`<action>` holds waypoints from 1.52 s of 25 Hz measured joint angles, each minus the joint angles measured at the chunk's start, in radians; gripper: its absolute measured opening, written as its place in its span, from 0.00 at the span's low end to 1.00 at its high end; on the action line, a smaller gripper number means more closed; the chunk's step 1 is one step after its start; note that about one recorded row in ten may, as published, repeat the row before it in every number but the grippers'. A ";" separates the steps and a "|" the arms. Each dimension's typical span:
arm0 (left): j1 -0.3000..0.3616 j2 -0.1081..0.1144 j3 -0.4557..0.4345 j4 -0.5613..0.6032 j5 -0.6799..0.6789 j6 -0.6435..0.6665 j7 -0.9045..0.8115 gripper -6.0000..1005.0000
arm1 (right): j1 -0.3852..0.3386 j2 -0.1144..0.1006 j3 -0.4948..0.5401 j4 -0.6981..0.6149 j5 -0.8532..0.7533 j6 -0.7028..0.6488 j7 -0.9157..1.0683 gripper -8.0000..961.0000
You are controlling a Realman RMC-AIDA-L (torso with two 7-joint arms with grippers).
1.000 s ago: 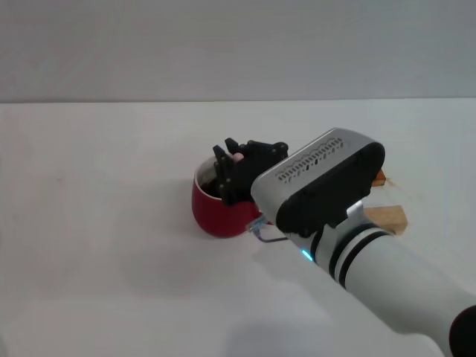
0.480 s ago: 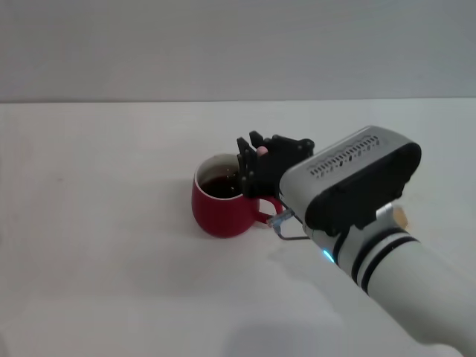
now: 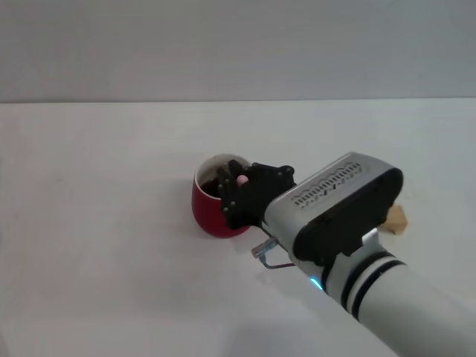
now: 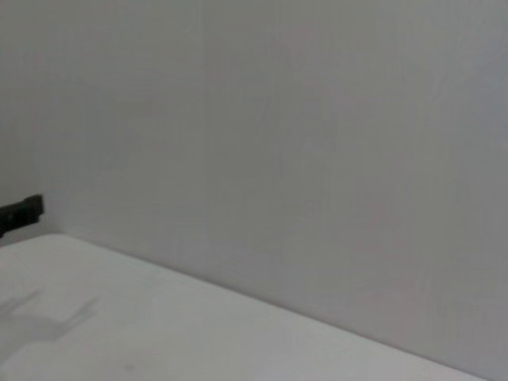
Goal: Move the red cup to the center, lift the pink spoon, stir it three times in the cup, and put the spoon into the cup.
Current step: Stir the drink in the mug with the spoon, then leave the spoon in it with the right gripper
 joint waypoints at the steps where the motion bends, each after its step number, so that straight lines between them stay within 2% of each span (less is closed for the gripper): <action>1: -0.001 0.000 0.000 0.000 0.000 0.000 0.000 0.84 | 0.027 0.001 -0.001 -0.019 0.000 0.001 0.001 0.14; 11: -0.002 0.000 0.000 -0.001 0.000 0.001 0.000 0.84 | 0.105 0.003 0.049 -0.066 0.002 -0.008 0.007 0.14; 17: -0.002 0.001 0.000 0.000 0.000 0.000 0.000 0.84 | 0.089 0.002 0.073 -0.062 0.003 -0.011 0.007 0.14; 25: 0.000 0.001 0.000 0.000 0.000 0.001 0.000 0.84 | -0.005 -0.003 0.042 0.003 0.000 0.000 0.005 0.14; 28: 0.001 0.002 0.000 0.000 0.000 0.002 0.000 0.84 | -0.007 -0.003 0.027 0.008 -0.002 0.002 0.004 0.14; 34: 0.002 0.002 0.000 0.000 0.000 0.003 0.000 0.84 | 0.046 0.000 0.001 -0.023 0.005 0.011 0.006 0.14; 38: 0.002 0.001 0.000 0.000 0.000 0.003 -0.001 0.84 | 0.047 0.000 0.003 -0.029 0.007 0.016 0.007 0.15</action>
